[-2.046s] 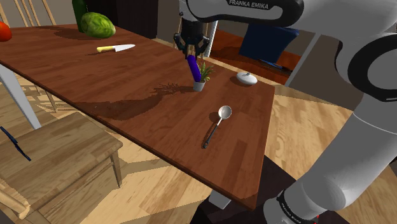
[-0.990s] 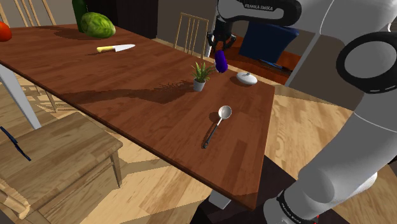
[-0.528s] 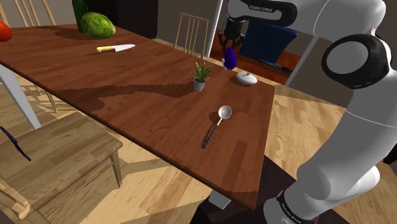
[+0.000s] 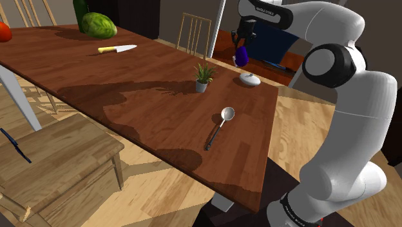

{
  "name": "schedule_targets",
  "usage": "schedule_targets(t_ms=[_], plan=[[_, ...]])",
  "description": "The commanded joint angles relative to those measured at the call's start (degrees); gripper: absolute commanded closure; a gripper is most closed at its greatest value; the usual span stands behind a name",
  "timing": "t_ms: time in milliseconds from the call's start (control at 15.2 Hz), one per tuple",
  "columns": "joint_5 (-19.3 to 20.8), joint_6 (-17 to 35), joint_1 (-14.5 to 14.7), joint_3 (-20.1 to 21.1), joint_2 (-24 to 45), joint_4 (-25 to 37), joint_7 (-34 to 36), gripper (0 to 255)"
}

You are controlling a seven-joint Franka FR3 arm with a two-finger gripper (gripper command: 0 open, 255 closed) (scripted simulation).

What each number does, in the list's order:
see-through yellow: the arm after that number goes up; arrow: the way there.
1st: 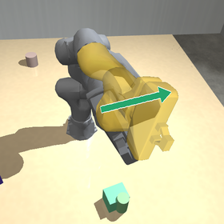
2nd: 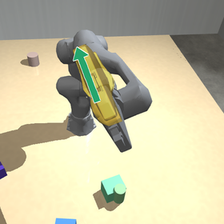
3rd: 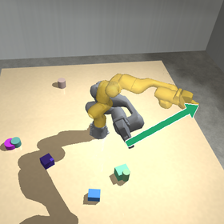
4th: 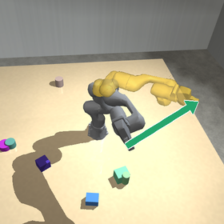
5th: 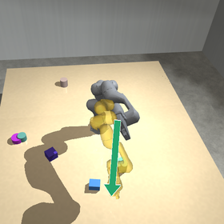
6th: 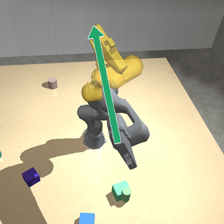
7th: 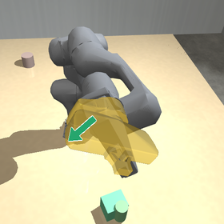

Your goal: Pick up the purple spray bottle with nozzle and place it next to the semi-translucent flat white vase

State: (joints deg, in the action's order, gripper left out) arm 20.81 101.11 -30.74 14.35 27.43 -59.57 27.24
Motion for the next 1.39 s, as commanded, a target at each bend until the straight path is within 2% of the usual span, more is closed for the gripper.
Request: schedule_targets(t_ms=[0,594,1320], plan=[[-0.12,0.63,-0.66,-0.22,0.94,0.59,-0.87,255],[-0.11,8.79,-2.02,-0.21,-1.57,-10.31,1.13,255],[0.76,17.17,-2.79,-0.54,-2.1,-19.47,3.45,255]])
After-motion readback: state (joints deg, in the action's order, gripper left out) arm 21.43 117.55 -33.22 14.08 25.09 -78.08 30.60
